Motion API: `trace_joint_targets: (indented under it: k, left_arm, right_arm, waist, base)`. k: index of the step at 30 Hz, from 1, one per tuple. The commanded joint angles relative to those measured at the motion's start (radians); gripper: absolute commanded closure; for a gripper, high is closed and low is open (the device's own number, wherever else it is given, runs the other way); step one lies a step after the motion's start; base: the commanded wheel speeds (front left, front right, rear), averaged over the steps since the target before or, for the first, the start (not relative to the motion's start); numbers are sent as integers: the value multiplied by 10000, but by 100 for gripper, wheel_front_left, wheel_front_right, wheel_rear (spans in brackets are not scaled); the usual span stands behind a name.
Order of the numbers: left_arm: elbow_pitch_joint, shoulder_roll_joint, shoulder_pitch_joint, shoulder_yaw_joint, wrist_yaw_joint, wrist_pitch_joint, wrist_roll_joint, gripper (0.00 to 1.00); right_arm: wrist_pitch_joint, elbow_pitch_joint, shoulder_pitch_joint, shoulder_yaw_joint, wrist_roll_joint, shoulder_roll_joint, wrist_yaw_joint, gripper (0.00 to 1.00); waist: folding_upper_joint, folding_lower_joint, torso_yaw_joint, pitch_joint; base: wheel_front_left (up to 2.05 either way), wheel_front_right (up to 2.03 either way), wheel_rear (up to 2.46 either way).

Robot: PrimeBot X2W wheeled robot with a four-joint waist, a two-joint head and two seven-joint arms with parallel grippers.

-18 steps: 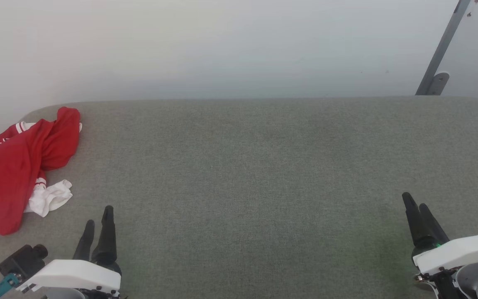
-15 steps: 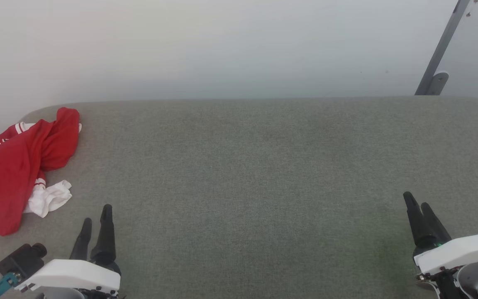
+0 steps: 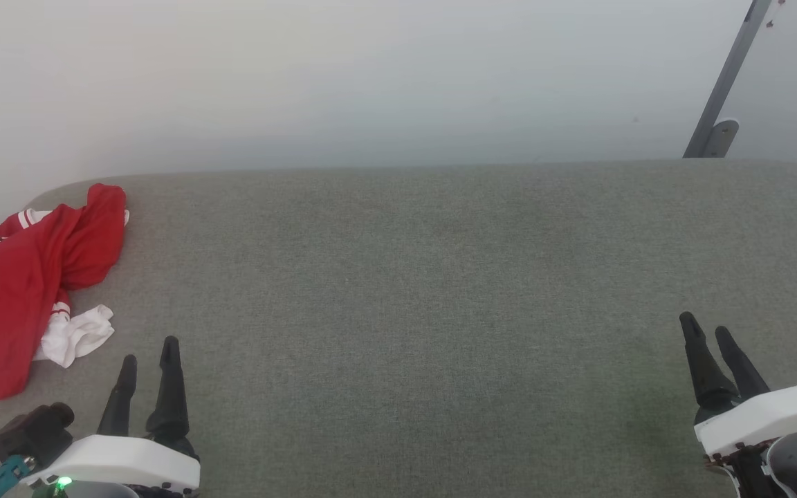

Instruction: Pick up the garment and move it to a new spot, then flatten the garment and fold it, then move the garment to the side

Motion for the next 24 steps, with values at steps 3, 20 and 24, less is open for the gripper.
trace_joint_targets:
  k: [3, 20, 24]
  left_arm:
    - [-212, 24, 32, 57, -63, -175, 582, 0]
    - [-429, 16, 163, 38, -174, -565, 2122, 0]
    - [-490, 29, 213, 38, -181, -660, 2463, 0]
  right_arm:
    - [-140, -163, -197, 8, -425, -136, 2, 0]
    - [-369, -372, -149, 55, -1583, -356, 3, 0]
    - [-441, -406, -148, 76, -1854, -422, 3, 0]
  waist:
    - [-1, 0, -23, -16]
    - [-1, 0, -36, -63]
    - [-1, 0, -46, -76]
  base:
    - [0, 0, 0]
    - [0, 0, 0]
    - [0, 0, 0]
